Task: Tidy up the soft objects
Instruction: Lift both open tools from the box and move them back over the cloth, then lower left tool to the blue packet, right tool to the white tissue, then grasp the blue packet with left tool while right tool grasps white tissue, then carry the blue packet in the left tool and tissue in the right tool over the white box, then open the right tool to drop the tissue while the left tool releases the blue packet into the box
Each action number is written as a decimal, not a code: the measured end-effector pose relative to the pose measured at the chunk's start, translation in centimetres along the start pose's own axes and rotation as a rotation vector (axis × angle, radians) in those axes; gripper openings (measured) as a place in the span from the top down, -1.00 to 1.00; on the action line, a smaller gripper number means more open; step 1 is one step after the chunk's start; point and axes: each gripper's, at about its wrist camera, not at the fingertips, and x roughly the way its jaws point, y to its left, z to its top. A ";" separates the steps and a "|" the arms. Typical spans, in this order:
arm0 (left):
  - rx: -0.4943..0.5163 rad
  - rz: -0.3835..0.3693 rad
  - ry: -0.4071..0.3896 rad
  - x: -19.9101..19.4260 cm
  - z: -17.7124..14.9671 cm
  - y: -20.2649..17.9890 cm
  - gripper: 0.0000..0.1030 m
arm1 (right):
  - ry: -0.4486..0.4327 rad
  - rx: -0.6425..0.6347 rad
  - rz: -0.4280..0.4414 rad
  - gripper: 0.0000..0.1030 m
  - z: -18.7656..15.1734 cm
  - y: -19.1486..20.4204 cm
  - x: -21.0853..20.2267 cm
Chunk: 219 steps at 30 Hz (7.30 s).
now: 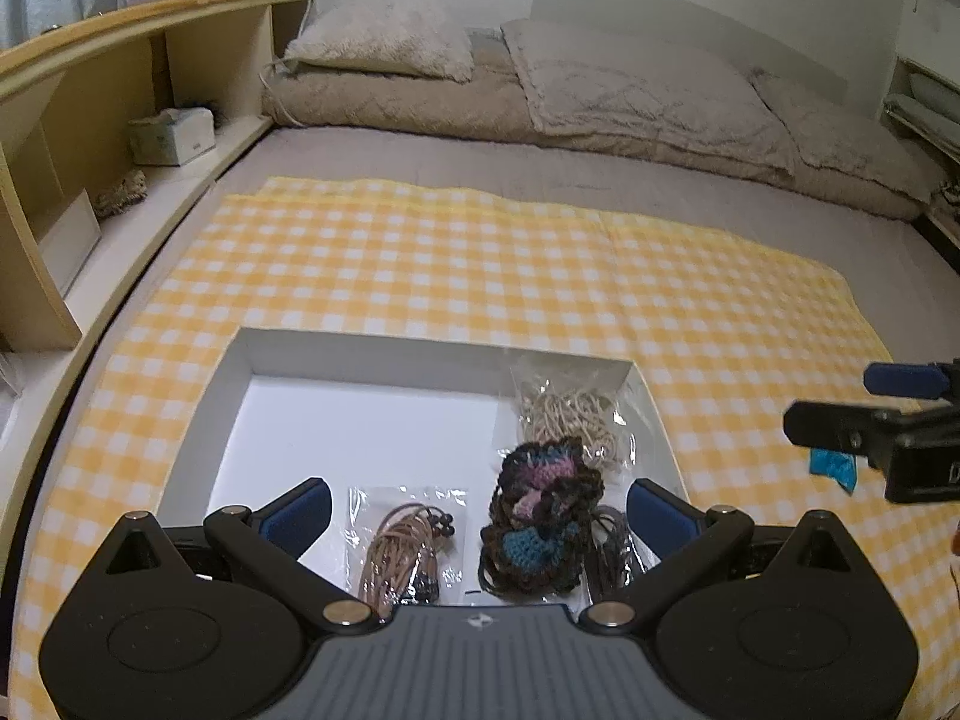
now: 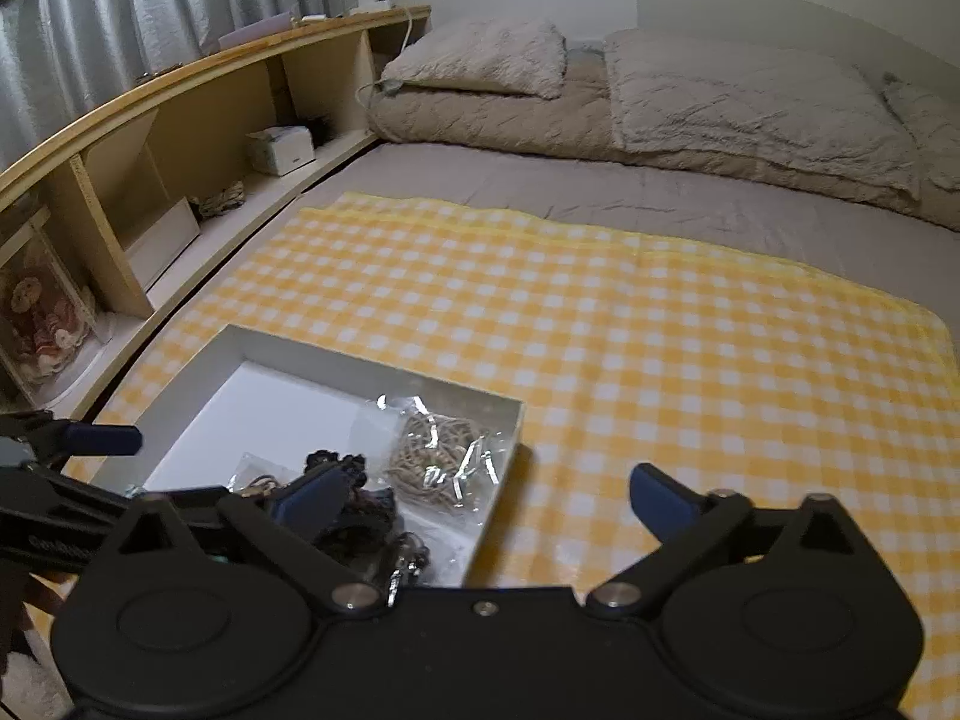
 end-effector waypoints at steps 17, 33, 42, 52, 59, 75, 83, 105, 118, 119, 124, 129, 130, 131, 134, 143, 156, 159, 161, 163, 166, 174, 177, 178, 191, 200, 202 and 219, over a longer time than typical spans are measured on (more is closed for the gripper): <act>0.025 -0.044 -0.061 -0.2 1.9 -3.1 -1.00 | -0.066 0.036 -0.079 -1.00 -0.7 -4.1 -2.9; 0.071 -0.138 -0.073 3.0 3.8 -11.1 -1.00 | -0.100 0.172 -0.247 -1.00 -3.8 -13.2 -7.3; 0.122 -0.201 -0.059 5.5 3.8 -17.2 -1.00 | -0.140 0.251 -0.345 -1.00 -6.7 -18.1 -10.3; 0.125 -0.261 -0.011 8.5 2.7 -22.9 -1.00 | -0.123 0.350 -0.430 -1.00 -11.5 -23.6 -12.7; 0.184 -0.264 0.022 11.3 1.7 -26.7 -1.00 | -0.076 0.332 -0.468 -1.00 -14.7 -26.3 -12.9; 0.397 -0.298 0.037 16.2 -1.1 -31.6 -1.00 | 0.074 0.229 -0.319 -0.84 -19.6 -28.9 -12.1; 0.396 -0.350 0.047 17.4 -1.2 -32.0 -0.93 | 0.171 0.161 -0.237 -0.40 -20.9 -28.5 -11.0; 0.433 -0.324 0.060 20.4 -1.9 -33.7 -0.22 | 0.283 0.128 -0.258 0.31 -21.0 -28.7 -9.1; 0.415 -0.329 0.022 17.7 -1.2 -32.8 -0.03 | 0.245 0.104 -0.266 0.39 -19.6 -28.3 -9.5; 0.414 -0.329 0.018 17.4 -1.2 -32.6 -0.03 | 0.243 0.102 -0.267 0.39 -19.5 -28.2 -9.6; 0.406 -0.328 0.000 15.4 -0.8 -31.7 -0.03 | 0.229 0.098 -0.269 0.39 -18.7 -27.5 -9.6; 0.389 -0.322 -0.026 13.0 -0.2 -30.4 -0.03 | 0.191 0.105 -0.267 0.39 -17.4 -26.7 -9.9; 0.383 -0.319 -0.034 12.5 -0.1 -30.0 -0.03 | 0.183 0.104 -0.266 0.39 -17.1 -26.4 -10.0; 0.378 -0.316 -0.041 11.9 0.0 -29.7 -0.03 | 0.174 0.101 -0.265 0.39 -16.8 -26.2 -10.0; 0.364 -0.307 -0.061 10.4 0.4 -28.6 -0.03 | 0.149 0.090 -0.262 0.39 -15.8 -25.3 -10.1; 0.315 -0.261 -0.118 5.7 1.1 -24.0 -0.03 | 0.084 0.066 -0.236 0.39 -12.8 -22.3 -9.9; 0.241 -0.211 -0.159 1.5 1.1 -16.8 -0.04 | 0.019 0.028 -0.180 0.39 -8.8 -17.1 -9.1; 0.228 -0.196 -0.162 0.9 1.0 -15.2 -0.04 | 0.009 0.011 -0.162 0.39 -8.0 -15.5 -8.7; 0.218 -0.185 -0.167 0.6 1.0 -14.0 -0.04 | 0.002 0.001 -0.151 0.39 -7.4 -14.3 -8.5; 0.205 -0.175 -0.173 0.3 1.2 -12.7 -0.04 | -0.004 -0.008 -0.141 0.39 -6.8 -13.4 -8.2; 0.185 -0.161 -0.181 -0.1 1.4 -10.7 -0.04 | -0.011 -0.019 -0.124 0.39 -6.0 -12.0 -7.7; 0.136 -0.104 -0.188 -0.3 3.0 -5.5 -0.04 | -0.018 -0.042 -0.093 0.39 -3.7 -8.7 -5.7; 0.107 -0.094 -0.188 -0.1 3.5 -3.7 -0.04 | -0.020 -0.050 -0.076 0.39 -2.8 -7.5 -4.9; 0.101 -0.090 -0.186 0.0 3.7 -3.2 -0.04 | -0.020 -0.052 -0.071 0.39 -2.5 -7.1 -4.6; 0.081 -0.004 -0.085 3.4 3.4 2.7 -0.05 | -0.015 -0.079 0.049 0.39 1.7 -1.3 0.5; 0.088 0.062 0.000 5.7 1.9 6.9 -0.05 | 0.016 -0.089 0.128 0.39 3.6 3.1 4.7; 0.100 0.082 0.020 6.3 1.6 7.8 -0.05 | 0.027 -0.092 0.144 0.38 3.9 4.2 5.7; 0.208 0.042 0.180 9.7 -1.3 9.3 -0.07 | 0.142 -0.124 0.294 0.38 5.7 14.4 13.8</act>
